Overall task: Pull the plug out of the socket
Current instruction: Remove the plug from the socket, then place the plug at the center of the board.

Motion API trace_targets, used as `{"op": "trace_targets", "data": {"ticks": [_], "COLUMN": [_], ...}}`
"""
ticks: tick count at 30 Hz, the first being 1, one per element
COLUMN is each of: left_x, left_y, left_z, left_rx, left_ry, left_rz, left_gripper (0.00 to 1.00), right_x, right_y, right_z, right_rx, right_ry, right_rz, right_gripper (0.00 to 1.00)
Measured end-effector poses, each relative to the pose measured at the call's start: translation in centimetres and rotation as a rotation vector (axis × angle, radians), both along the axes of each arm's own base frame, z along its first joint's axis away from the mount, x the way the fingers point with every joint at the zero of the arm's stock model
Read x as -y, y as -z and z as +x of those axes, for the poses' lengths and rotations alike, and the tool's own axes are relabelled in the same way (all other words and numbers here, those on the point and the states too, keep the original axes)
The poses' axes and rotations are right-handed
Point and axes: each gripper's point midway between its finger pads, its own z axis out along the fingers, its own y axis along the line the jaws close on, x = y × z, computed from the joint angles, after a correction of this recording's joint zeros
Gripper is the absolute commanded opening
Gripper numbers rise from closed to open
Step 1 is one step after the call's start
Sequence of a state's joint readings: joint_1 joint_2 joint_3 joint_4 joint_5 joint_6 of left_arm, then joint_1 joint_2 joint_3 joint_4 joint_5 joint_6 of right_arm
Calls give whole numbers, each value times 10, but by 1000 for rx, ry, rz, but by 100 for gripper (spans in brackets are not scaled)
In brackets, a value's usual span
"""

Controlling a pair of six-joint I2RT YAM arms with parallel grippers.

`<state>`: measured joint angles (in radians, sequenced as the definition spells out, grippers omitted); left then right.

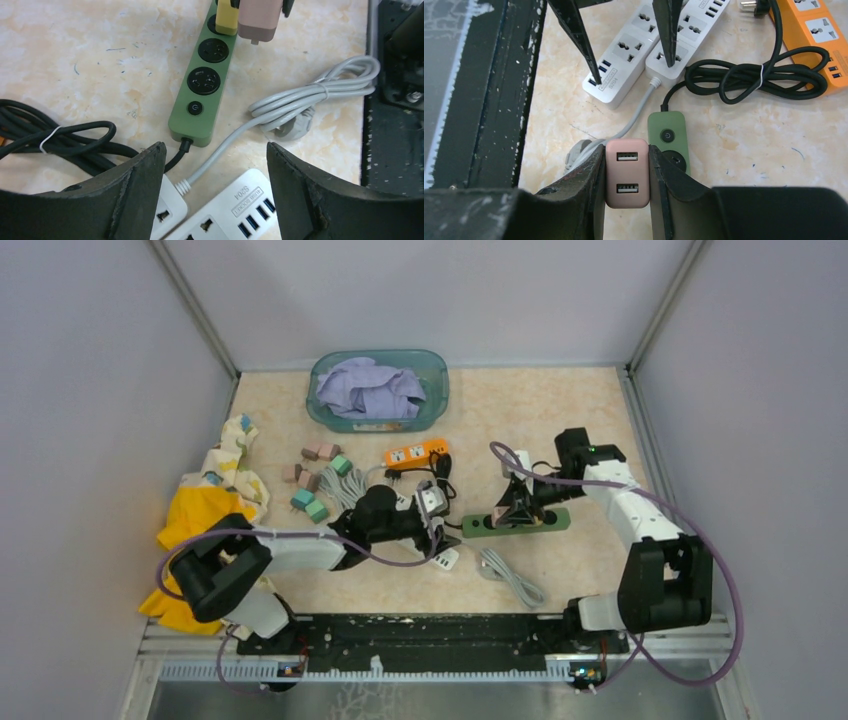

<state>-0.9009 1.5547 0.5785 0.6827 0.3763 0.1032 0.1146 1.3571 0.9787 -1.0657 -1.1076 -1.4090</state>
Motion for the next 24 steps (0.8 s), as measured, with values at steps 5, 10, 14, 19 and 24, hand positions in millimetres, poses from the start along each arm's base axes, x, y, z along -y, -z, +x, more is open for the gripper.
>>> {"op": "trace_targets", "data": {"ticks": [5, 10, 14, 19, 24], "left_x": [-16, -28, -33, -39, -48], "left_y": [-32, -59, -68, -71, -78], "left_z": [-11, -15, -15, -8, 4], "left_rx": [-16, -67, -128, -221, -316], "left_ry": [-53, -112, -145, -193, -232], "left_rz": [-104, -225, -291, -349, -420], "left_gripper": [92, 100, 100, 100, 100], "right_x": [-4, -7, -9, -10, -10], "right_y": [-6, -10, -13, -14, -15], "right_z": [0, 1, 2, 3, 5], "right_rx": [-77, -135, -169, -191, -204], "right_ry": [41, 78, 97, 113, 124], "right_rz": [30, 51, 66, 69, 73], "right_gripper": [0, 0, 0, 0, 0]}}
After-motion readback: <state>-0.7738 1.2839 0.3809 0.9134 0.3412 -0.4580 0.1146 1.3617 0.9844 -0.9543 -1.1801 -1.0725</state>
